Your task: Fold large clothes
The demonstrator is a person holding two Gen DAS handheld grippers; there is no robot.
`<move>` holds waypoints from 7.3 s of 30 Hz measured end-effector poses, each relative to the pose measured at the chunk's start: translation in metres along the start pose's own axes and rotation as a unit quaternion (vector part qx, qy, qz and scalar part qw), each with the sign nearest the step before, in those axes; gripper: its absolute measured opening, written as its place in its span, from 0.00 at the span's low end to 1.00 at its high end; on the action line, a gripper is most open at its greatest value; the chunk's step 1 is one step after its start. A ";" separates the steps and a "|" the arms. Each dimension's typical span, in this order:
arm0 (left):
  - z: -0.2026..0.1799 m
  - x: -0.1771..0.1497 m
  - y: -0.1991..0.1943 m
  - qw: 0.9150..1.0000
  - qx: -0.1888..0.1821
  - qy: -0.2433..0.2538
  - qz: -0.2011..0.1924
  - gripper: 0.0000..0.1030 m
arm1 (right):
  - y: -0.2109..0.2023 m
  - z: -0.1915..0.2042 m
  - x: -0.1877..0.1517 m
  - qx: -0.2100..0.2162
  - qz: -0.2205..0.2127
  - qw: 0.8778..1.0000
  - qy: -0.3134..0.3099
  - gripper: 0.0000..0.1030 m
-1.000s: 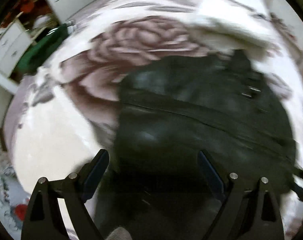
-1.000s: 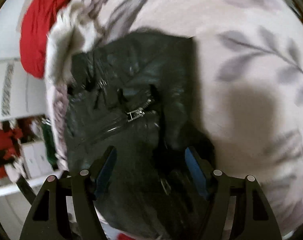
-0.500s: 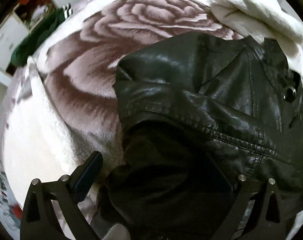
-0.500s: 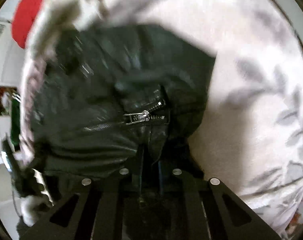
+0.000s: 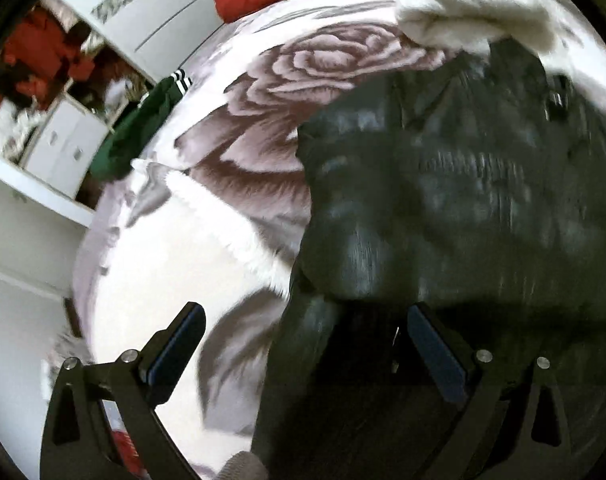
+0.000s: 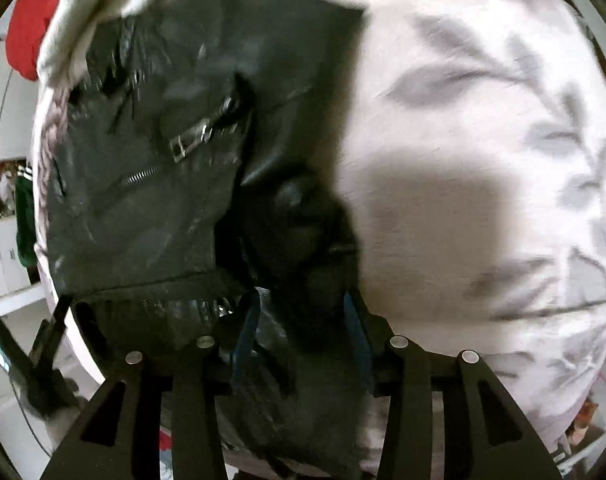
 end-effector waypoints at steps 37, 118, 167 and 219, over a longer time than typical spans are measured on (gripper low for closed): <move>-0.297 -0.150 -0.163 0.981 0.084 0.174 0.032 1.00 | -0.147 -0.244 -0.010 -0.103 -0.034 0.994 0.022 0.57; 0.079 0.016 0.010 0.895 -0.380 -0.225 0.058 0.47 | -0.084 0.297 0.065 0.096 -0.029 0.981 -0.166 0.57; 0.067 0.052 0.080 0.916 -0.320 -0.230 0.075 0.97 | 0.048 0.216 0.212 0.269 0.033 0.958 -0.095 0.68; -0.054 0.014 0.033 0.889 -0.393 -0.177 0.157 0.05 | -0.115 0.096 -0.021 0.248 -0.136 0.937 -0.203 0.22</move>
Point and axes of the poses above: each gripper's, at about its wrist camera, not at the fingertips, and y roughly the way its jaws point, z to its left, x to its top, the point moved 3 cm from there along y, roughly the way its jaws point
